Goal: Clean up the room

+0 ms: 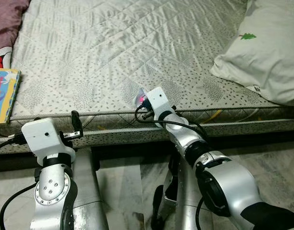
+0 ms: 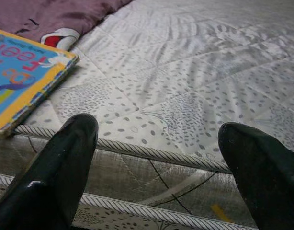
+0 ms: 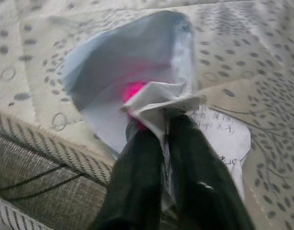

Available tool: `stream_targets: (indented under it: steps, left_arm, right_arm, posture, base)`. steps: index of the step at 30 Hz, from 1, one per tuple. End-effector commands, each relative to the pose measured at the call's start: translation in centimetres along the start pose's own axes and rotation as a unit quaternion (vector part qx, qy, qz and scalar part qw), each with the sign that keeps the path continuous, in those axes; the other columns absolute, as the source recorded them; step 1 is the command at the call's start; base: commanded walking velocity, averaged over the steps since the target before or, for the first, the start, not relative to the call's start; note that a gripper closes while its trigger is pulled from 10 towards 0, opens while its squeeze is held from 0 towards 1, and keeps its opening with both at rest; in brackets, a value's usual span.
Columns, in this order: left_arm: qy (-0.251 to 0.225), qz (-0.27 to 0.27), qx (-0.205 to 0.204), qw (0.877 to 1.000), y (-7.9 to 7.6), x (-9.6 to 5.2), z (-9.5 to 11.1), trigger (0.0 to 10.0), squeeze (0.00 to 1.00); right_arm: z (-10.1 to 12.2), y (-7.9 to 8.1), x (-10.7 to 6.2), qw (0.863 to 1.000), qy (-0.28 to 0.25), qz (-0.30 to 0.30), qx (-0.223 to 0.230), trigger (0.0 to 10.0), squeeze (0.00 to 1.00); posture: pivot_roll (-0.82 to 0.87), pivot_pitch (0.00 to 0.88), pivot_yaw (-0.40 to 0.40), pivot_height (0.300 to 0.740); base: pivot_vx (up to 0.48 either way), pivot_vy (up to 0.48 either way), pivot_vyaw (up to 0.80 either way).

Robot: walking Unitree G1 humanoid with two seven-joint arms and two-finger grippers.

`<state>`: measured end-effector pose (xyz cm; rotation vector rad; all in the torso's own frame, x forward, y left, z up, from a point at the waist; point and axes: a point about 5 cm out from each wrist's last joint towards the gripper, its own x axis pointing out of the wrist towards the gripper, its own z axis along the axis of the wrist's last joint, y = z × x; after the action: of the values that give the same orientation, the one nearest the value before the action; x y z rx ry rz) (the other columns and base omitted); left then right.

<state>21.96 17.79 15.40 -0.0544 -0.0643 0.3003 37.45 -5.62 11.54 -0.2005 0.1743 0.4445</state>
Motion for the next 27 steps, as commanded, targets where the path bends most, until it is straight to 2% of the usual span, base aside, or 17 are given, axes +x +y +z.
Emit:
stream_targets:
  steps: [1, 2, 3, 4, 6, 10, 11, 12, 15, 18, 19, 22, 24, 27]
  left_arm:
    - [0.004, 0.005, -0.006, 1.0, 0.0, 0.0, -0.3, 10.0, 0.0]
    - [0.004, 0.005, -0.007, 1.0, 0.0, 0.0, -0.3, 10.0, 0.0]
    - [0.006, 0.005, -0.013, 1.0, -0.2, 0.1, -0.4, 10.0, 0.0]
    - [0.006, 0.005, -0.013, 1.0, -0.2, 0.1, -0.4, 10.0, 0.0]
    - [0.008, 0.001, -0.019, 1.0, -0.4, 0.1, -0.5, 10.0, 0.0]
    - [0.008, -0.001, -0.019, 1.0, -0.5, 0.1, -0.5, 10.0, 0.0]
    - [0.007, -0.001, -0.018, 1.0, -0.4, 0.1, -0.5, 10.0, 0.0]
    - [0.003, 0.0, -0.015, 1.0, -0.3, 0.1, -0.5, 10.0, 0.0]
    - [0.005, 0.004, -0.02, 1.0, 0.0, 0.1, -0.6, 10.0, 0.0]
    - [0.007, 0.005, -0.026, 1.0, 0.0, 0.3, -0.7, 10.0, 0.0]
    - [0.008, 0.002, -0.028, 1.0, -0.1, 0.4, -0.8, 10.0, 0.0]
    - [0.009, -0.007, -0.033, 0.999, -0.6, 0.7, -0.9, 10.0, 0.0]
    - [0.004, -0.024, -0.042, 0.999, -1.3, 1.0, -0.7, 10.0, 0.0]
    - [0.003, -0.026, -0.045, 0.999, -1.4, 0.9, -0.6, 10.0, 0.0]
  right_arm:
    - [-0.6, -0.6, -0.4, 0.999, -0.004, -0.003, 0.035, 0.0, 0.0]
    - [-0.7, -0.8, -0.5, 0.999, -0.006, -0.004, 0.043, 0.0, 0.0]
    - [-0.9, -1.1, -0.6, 0.997, -0.013, -0.008, 0.08, 0.0, 0.0]
    - [-0.9, -1.1, -0.6, 0.997, -0.013, -0.008, 0.08, 0.0, 0.0]
    - [-0.7, -1.5, -0.9, 0.992, -0.037, -0.001, 0.124, 0.0, 0.0]
    - [-0.6, -1.4, -1.5, 0.986, -0.066, 0.011, 0.153, 0.0, 0.0]
    - [-0.6, -1.2, -1.9, 0.983, -0.08, 0.014, 0.167, 0.0, 0.0]
    - [-0.5, -1.0, -3.3, 0.975, -0.109, 0.019, 0.192, 0.0, 0.0]
    - [0.2, -0.2, -5.3, 0.967, -0.148, 0.032, 0.204, 0.0, 0.0]
    - [0.7, 0.5, -6.1, 0.964, -0.177, 0.057, 0.193, 0.0, 0.0]
    - [0.7, 0.7, -6.3, 0.964, -0.182, 0.06, 0.184, 10.0, 0.0]
    - [0.8, 0.8, -6.2, 0.963, -0.185, 0.058, 0.187, 10.0, 0.0]
    - [1.8, 0.2, -5.6, 0.958, -0.204, 0.039, 0.198, 10.0, 0.0]
    - [2.4, -0.4, -5.5, 0.958, -0.201, 0.027, 0.204, 10.0, 0.0]
  posture:
    - [0.25, 0.144, -0.123, 0.492]
    - [0.23, 0.134, -0.121, 0.492]
    - [0.23, 0.134, -0.121, 0.492]
    - [0.23, 0.134, -0.121, 0.492]
    - [0.2, 0.124, -0.108, 0.492]
    - [0.19, 0.121, -0.102, 0.492]
    - [0.18, 0.117, -0.099, 0.492]
    - [0.18, 0.115, -0.098, 0.492]
    - [0.16, 0.116, -0.09, 0.492]
    - [0.14, 0.116, -0.085, 0.492]
    - [0.14, 0.115, -0.081, 0.492]
    - [0.13, 0.115, -0.078, 0.492]
    - [0.13, 0.113, -0.078, 0.502]
    - [0.14, 0.113, -0.081, 0.522]
  base:
    - [0.0, 0.0, 0.0]
    - [0.0, 0.0, 0.0]
    - [0.0, 0.0, 0.0]
    - [0.0, 0.0, 0.0]
    - [0.0, 0.0, 0.0]
    - [0.0, 0.0, 0.0]
    - [0.0, 0.0, 0.0]
    - [0.0, 0.0, 0.0]
    - [0.0, 0.0, 0.0]
    - [0.0, 0.0, 0.0]
    - [0.0, 0.0, 0.0]
    - [0.0, 0.0, 0.0]
    - [0.0, 0.0, 0.0]
    - [0.0, 0.0, 0.0]
